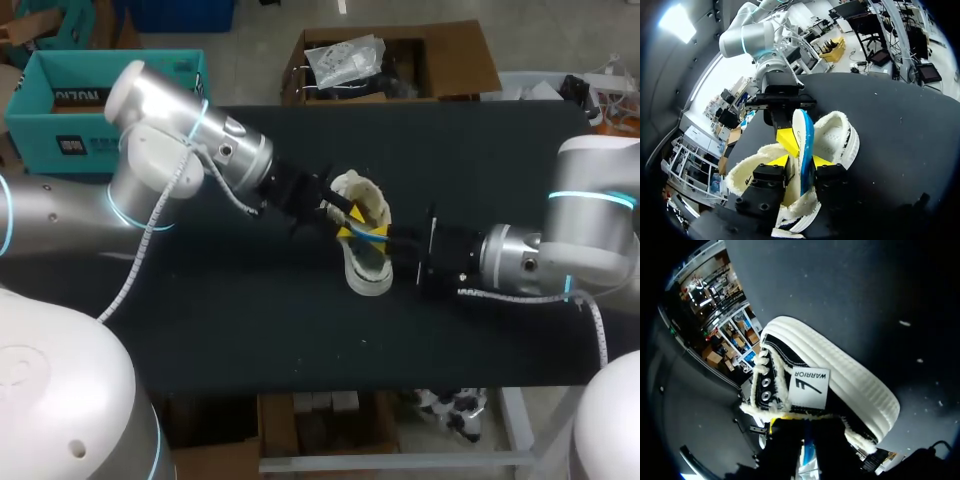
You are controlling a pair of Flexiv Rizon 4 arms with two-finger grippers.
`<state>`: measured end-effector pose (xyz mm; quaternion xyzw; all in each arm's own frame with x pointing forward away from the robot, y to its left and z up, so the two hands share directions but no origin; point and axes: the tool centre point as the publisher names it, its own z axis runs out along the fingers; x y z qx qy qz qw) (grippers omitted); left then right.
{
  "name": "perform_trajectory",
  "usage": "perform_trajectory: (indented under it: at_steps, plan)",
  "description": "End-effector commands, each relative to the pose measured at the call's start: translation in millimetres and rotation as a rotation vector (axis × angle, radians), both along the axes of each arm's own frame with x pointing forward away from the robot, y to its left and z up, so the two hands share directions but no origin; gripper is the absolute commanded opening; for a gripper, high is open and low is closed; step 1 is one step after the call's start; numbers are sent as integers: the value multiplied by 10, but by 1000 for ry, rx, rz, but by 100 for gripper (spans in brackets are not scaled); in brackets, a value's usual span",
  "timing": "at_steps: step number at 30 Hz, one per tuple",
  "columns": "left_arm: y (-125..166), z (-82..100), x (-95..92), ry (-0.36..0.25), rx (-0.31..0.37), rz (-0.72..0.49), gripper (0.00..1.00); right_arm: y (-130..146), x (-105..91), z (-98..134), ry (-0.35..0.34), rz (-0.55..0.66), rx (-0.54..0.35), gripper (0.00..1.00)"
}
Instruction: Open the shoe tongue, take the insole out of the shoe, put the insole back into the shoe, and pack the shoe into the shoebox
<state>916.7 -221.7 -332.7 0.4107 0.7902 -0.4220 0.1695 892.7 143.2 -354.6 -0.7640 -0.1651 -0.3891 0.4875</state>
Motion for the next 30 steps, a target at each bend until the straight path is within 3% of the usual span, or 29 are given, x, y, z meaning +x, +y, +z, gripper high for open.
perform_trajectory:
  at_steps: [1,2,3,4,7,9,11,12,17,25,26,30]
  plan:
    - [14,61,-65,-9,-8,-9,37,-14,5,-15,2,-10,-2,0]
    - [2,67,-70,-11,-9,-13,25,-16,4,-15,2,-11,-3,0]
    - [-9,70,-75,-12,-10,-15,7,-17,4,-15,3,-12,-3,0]
    - [-20,70,-76,-14,-10,-16,0,-18,3,-15,4,-15,-3,0]
    - [-52,54,-76,-15,-6,-22,0,-32,-26,0,5,-29,0,0]
    - [-57,42,-71,-14,-4,-23,0,-52,-77,37,2,-41,1,32]
    - [-53,31,-69,-12,-2,-23,0,-70,-128,72,-3,-47,2,46]
    - [-48,25,-72,-11,-1,-23,0,-81,-167,95,-9,-51,-2,47]
    - [-22,9,-76,-8,1,-19,0,-101,-275,166,-23,-49,-11,43]
    - [-22,-8,-82,-3,0,-16,0,-12,-284,181,-32,-23,-13,11]
    - [-23,-9,-83,-3,0,-16,0,0,-273,171,-29,-20,-14,2]
    - [-27,-27,-75,-2,1,-14,0,28,-228,127,-19,-9,-17,0]
